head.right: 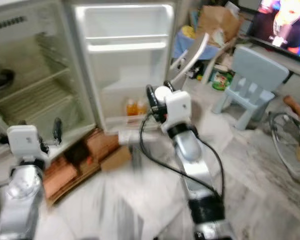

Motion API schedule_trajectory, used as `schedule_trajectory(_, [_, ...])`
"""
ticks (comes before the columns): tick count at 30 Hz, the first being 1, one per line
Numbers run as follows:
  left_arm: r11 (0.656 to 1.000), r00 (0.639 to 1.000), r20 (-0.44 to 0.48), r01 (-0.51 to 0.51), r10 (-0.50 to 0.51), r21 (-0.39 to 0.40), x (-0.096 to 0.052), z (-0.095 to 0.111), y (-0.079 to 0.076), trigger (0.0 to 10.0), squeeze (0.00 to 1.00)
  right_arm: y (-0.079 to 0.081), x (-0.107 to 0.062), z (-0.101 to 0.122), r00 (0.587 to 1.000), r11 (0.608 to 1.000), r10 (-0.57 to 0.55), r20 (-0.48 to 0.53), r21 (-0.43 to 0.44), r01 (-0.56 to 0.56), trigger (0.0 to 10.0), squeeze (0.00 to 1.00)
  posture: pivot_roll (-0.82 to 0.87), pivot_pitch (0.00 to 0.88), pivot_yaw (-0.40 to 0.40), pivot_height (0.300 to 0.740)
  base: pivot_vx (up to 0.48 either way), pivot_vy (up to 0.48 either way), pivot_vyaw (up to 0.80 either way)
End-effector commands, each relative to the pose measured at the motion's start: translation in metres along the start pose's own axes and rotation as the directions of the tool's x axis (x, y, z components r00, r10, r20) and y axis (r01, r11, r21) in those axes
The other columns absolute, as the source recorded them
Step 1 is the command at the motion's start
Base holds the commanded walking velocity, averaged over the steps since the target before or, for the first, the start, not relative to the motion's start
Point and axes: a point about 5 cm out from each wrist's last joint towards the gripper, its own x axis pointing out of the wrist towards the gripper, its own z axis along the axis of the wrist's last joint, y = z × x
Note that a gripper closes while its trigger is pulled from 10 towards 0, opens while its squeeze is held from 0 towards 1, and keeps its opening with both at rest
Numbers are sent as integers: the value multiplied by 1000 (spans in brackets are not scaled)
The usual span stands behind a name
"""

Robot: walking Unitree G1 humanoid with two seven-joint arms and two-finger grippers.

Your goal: Restocking fridge

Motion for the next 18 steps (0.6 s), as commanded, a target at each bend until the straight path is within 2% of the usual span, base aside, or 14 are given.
schedule_trajectory(1, [1000,1000,10,22,-22,4,0,4,0,10000,0,-7,6,9,998,999,-34,46,-10,34,10000,0,160,0,-51,740,412,247,0])
schedule_trajectory(3, [999,999,-2,32,-32,36,1,2,-1,10000,0,-7,7,10,998,999,-36,48,-9,37,10000,0,162,0,-51,740,407,253,0])
schedule_trajectory(4, [999,999,-14,50,-49,11,1,1,-2,10000,0,-6,8,10,998,999,-34,50,-8,34,10000,0,161,0,-52,740,386,285,0])
schedule_trajectory(10, [998,998,-22,65,-65,-8,0,1,-5,10000,0,-5,7,9,998,999,-33,48,-8,33,10000,0,160,0,-52,740,320,352,0])
schedule_trajectory(18, [995,995,-5,99,-99,-17,1,4,-11,10000,0,-5,8,7,998,999,-35,46,-10,36,10000,0,159,0,-51,740,0,450,0])
